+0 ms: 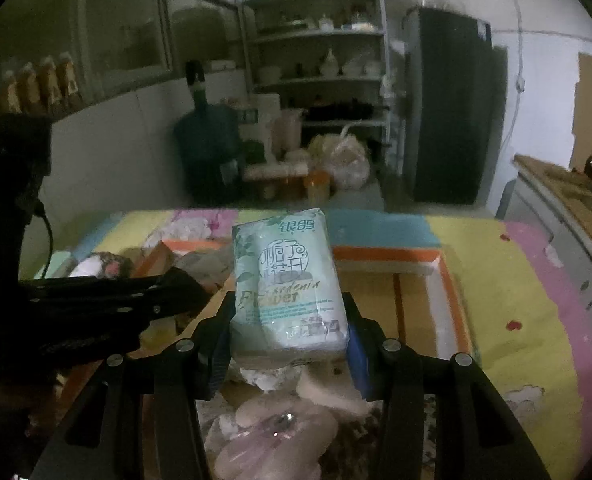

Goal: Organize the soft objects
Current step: 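Carry the snack packet and tissue pack with both tools over the tray, then lower both items into the tray and open both tools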

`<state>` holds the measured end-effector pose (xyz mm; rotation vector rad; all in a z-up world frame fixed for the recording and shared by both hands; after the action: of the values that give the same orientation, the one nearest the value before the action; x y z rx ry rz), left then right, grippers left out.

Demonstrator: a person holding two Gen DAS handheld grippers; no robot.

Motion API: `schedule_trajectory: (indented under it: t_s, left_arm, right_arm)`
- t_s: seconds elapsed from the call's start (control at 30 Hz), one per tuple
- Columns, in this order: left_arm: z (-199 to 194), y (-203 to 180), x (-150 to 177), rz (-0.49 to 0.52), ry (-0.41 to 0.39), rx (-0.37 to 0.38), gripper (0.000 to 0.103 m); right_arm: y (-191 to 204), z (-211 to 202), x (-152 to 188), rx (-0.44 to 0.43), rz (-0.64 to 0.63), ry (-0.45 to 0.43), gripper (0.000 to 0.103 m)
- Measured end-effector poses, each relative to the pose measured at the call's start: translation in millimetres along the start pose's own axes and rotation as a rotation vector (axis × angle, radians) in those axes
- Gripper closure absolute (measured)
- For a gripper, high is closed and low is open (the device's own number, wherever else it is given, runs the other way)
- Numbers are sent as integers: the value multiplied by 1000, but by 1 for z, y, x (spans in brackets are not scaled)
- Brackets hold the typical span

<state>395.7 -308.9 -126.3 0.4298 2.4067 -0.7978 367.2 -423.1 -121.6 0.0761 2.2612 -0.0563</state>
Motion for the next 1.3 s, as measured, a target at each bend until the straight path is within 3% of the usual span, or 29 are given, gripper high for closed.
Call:
schedule_trajectory:
  t_s: [0.47, 0.53, 0.6, 0.63, 0.9, 1.03, 1.13, 1.3]
  left_arm:
    - [14, 14, 4, -71, 27, -24, 65]
    - [11, 15, 1, -72, 10, -29, 63]
    - [8, 14, -1, -69, -8, -28, 50]
    - [7, 13, -1, -66, -15, -24, 48]
    - [-7, 0, -4, -28, -61, -14, 43]
    - [-22, -11, -7, 4, -100, -7, 41]
    - [-35, -21, -9, 35, -132, -1, 34]
    - [-62, -34, -9, 101, -193, -12, 34]
  right_arm:
    - [4, 20, 7, -4, -23, 39, 50]
    - [3, 21, 8, -18, -8, 36, 47]
    - [1, 20, 8, -26, 10, 29, 43]
    - [0, 19, 8, -26, 16, 26, 42]
    - [-5, 1, 4, -20, 58, -21, 39]
    - [-8, -13, 2, 1, 78, -53, 35]
    - [-9, -28, 2, 8, 92, -82, 34]
    - [-7, -58, 5, 35, 116, -129, 31]
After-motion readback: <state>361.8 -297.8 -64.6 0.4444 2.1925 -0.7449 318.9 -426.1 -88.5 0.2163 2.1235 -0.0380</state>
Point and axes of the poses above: each gripper's, at about its wrist camera, not at the fingertips, and z roughly the way its jaws point, y to its left, x to its underside, the point moved 9 cm from there along z, roughly the way its jaws point, and after that the axes turned 14 degrees about x, right-handed, at the moved point
